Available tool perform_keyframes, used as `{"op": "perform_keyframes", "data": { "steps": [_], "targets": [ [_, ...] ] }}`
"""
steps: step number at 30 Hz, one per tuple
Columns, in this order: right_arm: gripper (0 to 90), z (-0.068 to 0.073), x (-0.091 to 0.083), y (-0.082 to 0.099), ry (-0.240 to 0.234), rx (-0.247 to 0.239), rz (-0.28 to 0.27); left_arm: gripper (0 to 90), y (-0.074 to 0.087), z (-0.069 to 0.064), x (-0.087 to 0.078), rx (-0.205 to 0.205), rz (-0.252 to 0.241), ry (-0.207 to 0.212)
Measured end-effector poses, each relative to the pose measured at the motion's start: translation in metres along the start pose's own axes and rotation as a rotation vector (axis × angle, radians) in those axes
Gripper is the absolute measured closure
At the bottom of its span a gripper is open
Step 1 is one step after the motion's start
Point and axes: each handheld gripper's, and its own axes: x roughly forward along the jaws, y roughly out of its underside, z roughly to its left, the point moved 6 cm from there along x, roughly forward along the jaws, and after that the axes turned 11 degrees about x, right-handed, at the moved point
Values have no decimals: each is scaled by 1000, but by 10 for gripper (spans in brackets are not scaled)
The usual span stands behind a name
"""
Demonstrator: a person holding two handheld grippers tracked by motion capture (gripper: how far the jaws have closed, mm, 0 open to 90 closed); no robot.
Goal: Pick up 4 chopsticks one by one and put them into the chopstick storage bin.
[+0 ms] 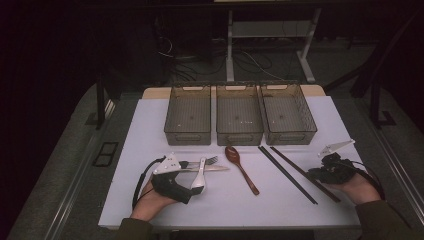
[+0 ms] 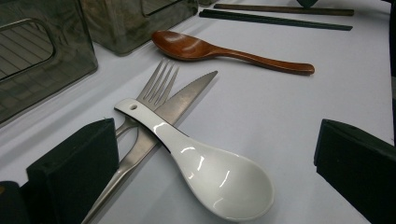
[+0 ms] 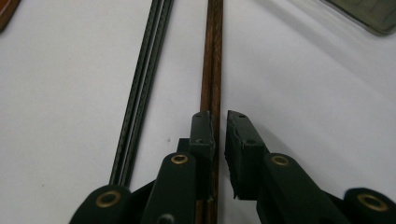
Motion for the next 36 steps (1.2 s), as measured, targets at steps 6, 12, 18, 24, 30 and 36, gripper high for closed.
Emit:
{"op": "perform_keyframes", "data": {
  "steps": [6,12,18,24,30,36],
  "targets": [
    [802,0,-2,3,15,-20,36,0,0,0,0,2,3,1],
    [802,0,-4,6,25,-41,87,0,1,0,0,1,3,1],
    [802,-1,-2,6,36,-56,166,0,1,0,0,-2,4,1],
    [811,-1,-1,5,39,-64,213,0,2,0,1,-1,7,1],
    [817,0,2,-1,61,-78,291,0,2,0,1,1,8,1],
    [834,0,4,-4,67,-70,325,0,2,0,1,1,8,1]
  ]
}}
